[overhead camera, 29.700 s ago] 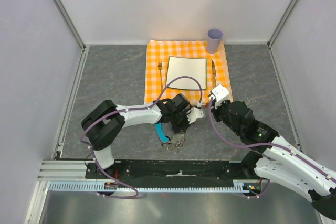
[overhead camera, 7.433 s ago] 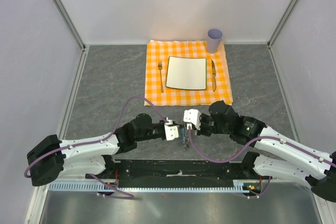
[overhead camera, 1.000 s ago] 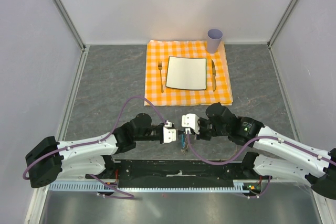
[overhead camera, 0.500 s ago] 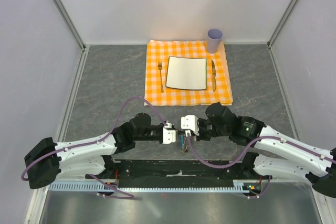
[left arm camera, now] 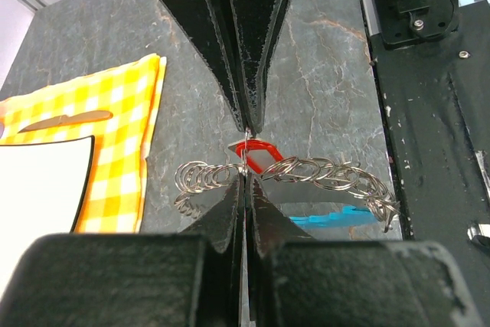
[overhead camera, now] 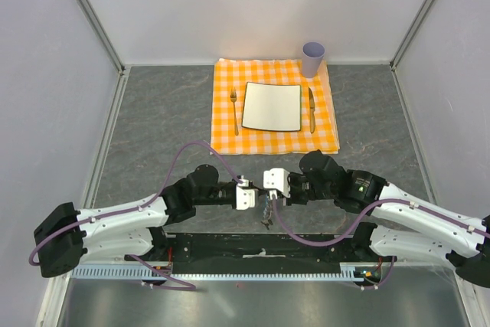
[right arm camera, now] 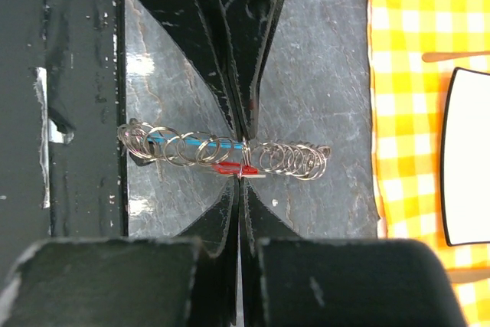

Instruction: Put the keys on the keyring

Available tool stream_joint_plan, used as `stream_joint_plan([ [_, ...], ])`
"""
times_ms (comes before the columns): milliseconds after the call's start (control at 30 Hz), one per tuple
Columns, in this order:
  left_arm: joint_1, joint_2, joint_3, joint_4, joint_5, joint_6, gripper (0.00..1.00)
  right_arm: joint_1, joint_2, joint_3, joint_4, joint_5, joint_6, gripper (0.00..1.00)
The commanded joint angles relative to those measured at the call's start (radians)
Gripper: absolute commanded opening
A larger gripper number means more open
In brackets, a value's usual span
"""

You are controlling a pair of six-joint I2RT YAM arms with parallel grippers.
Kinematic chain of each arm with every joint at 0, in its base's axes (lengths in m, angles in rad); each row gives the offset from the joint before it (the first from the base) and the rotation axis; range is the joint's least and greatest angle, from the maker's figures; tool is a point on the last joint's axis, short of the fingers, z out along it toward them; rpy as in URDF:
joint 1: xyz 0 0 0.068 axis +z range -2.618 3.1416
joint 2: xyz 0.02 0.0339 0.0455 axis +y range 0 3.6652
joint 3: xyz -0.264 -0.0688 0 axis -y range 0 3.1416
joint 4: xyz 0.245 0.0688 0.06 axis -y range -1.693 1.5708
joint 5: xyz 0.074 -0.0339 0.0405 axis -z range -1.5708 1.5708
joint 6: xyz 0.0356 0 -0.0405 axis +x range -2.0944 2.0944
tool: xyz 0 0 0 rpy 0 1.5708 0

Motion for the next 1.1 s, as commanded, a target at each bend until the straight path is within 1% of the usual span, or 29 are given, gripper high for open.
stream_joint_plan([
  [0,-0.002,-0.03,0.034,0.038,-0.027,0.04,0.02,0.007,-0.017,0.029,0.003,0.073,0.0,0.0],
  [233,-0.002,-0.025,0.037,0.023,-0.024,0.046,0.02,0.009,-0.016,0.032,0.0,0.083,-0.004,0.0],
  [600,-0.002,-0.014,0.037,0.04,-0.028,0.034,0.02,0.007,0.012,0.031,0.0,0.0,-0.001,0.0],
  [1067,-0.002,-0.017,0.034,0.044,-0.012,0.031,0.02,0.009,0.014,0.024,0.017,0.02,0.006,0.0],
])
